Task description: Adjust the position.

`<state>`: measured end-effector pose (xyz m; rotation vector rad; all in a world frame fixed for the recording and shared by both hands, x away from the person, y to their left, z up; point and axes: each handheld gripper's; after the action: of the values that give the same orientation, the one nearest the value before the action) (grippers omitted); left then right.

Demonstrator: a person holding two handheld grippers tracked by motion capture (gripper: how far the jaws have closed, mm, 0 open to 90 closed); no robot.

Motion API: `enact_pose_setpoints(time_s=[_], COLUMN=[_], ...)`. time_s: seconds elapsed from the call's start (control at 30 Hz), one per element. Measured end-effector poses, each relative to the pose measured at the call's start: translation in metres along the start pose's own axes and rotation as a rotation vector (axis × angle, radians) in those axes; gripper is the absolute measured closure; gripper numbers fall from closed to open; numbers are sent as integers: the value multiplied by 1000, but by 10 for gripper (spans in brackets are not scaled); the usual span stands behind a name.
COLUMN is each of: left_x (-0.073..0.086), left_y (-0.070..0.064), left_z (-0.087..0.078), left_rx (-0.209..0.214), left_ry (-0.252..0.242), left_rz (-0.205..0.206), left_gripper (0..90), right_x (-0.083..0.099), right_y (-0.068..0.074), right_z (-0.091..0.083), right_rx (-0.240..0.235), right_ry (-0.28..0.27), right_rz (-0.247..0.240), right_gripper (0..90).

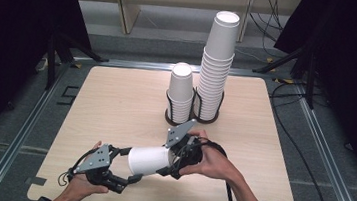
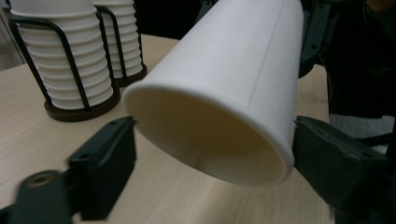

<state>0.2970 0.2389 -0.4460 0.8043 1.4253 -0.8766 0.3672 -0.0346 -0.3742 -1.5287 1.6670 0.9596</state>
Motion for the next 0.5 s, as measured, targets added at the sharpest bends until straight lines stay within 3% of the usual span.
enact_pose_setpoints(time_s=[0.03,0.17,0.2,0.23,0.3,0.37,0.4,0.5], left_x=[0,-2,-2,-2,-4,-3,-4,-4], left_y=[0,1,1,2,2,3,2,2], left_z=[0,-3,-2,-1,-4,-2,-4,-4], left_rx=[3,-32,-41,-39,-57,-49,-63,-56], left_ry=[-37,-44,-60,-86,-81,-126,-105,-109], left_rz=[0,8,-2,-10,-18,-35,-42,-46], left_gripper=[118,143,146,146,145,144,144,144], right_x=[0,2,3,3,3,4,4,4], right_y=[-1,-11,-10,-14,-16,-17,-17,-16], right_z=[-4,-17,-20,-21,-22,-21,-21,-18], right_rx=[19,32,37,26,25,17,2,-18], right_ry=[-15,-92,-93,-136,-156,-189,-206,-215], right_rz=[24,33,85,54,49,51,53,52], right_gripper=[241,241,241,241,241,241,241,241])
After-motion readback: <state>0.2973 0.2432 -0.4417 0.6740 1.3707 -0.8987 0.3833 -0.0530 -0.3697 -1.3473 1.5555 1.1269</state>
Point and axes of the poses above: each handheld gripper's, and its own axes: z roughly forward along the jaws, x roughly out of its underside, y roughly to its left, and after that the axes turned 15 degrees about -y, right-handed
